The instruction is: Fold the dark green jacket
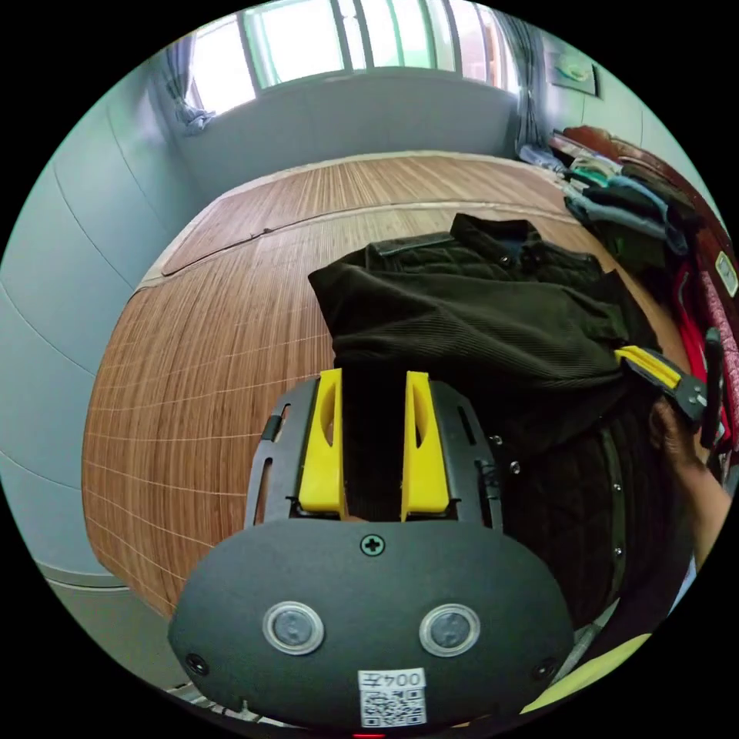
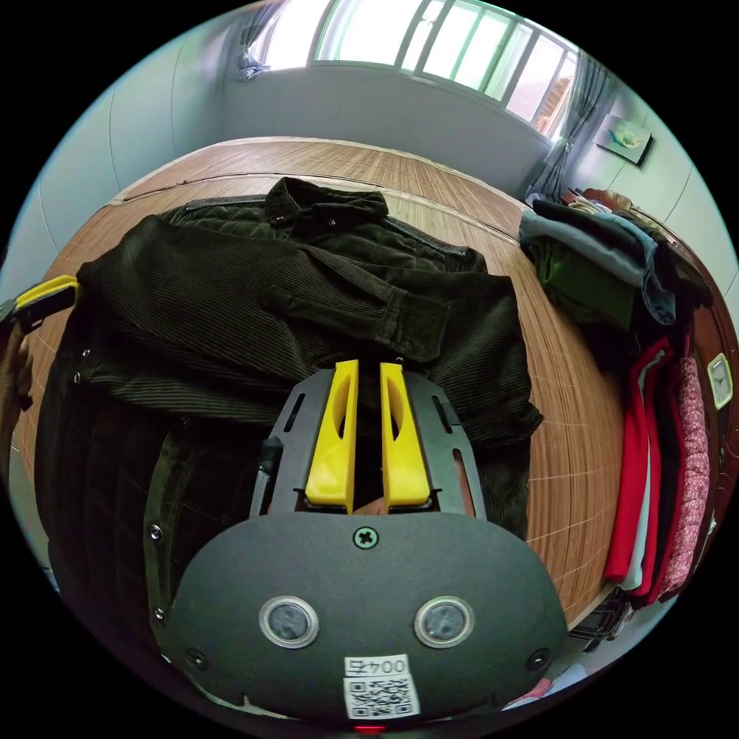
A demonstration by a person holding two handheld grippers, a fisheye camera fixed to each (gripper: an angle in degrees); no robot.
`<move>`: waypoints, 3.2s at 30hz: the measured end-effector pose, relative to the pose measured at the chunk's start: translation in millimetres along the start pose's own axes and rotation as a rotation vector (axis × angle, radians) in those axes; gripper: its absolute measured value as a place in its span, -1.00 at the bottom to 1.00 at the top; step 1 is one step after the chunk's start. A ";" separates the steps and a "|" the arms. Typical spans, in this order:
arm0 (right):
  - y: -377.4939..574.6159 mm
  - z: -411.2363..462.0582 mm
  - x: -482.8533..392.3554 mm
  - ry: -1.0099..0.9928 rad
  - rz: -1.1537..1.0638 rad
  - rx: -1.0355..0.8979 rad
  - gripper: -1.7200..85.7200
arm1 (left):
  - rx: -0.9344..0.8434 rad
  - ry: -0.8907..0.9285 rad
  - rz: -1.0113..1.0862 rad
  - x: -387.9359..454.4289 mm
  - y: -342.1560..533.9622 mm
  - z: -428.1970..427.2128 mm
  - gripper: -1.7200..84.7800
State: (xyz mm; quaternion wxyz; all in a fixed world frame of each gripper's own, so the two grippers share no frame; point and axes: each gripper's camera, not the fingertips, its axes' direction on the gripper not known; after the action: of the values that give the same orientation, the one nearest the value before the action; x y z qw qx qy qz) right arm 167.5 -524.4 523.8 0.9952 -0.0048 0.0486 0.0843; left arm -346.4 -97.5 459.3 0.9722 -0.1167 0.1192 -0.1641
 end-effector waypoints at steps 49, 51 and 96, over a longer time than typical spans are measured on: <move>-83.8 -65.0 280.4 -0.541 0.260 -0.008 -0.75 | 0.008 0.128 -0.140 -45.9 86.6 41.6 -0.95; -91.7 -54.5 282.9 -0.572 0.226 -0.076 -0.76 | 0.009 0.128 -0.140 -48.0 87.9 42.7 -0.95; -113.5 -44.9 433.1 -0.972 0.375 -0.212 -0.74 | 0.016 0.189 -0.168 -62.9 98.5 45.5 -0.95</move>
State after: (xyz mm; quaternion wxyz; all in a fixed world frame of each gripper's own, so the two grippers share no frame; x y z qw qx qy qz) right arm 607.1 -564.6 437.0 0.8648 -0.0568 -0.4272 0.2577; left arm -363.2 23.4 488.2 0.9403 -0.1026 0.1989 -0.2564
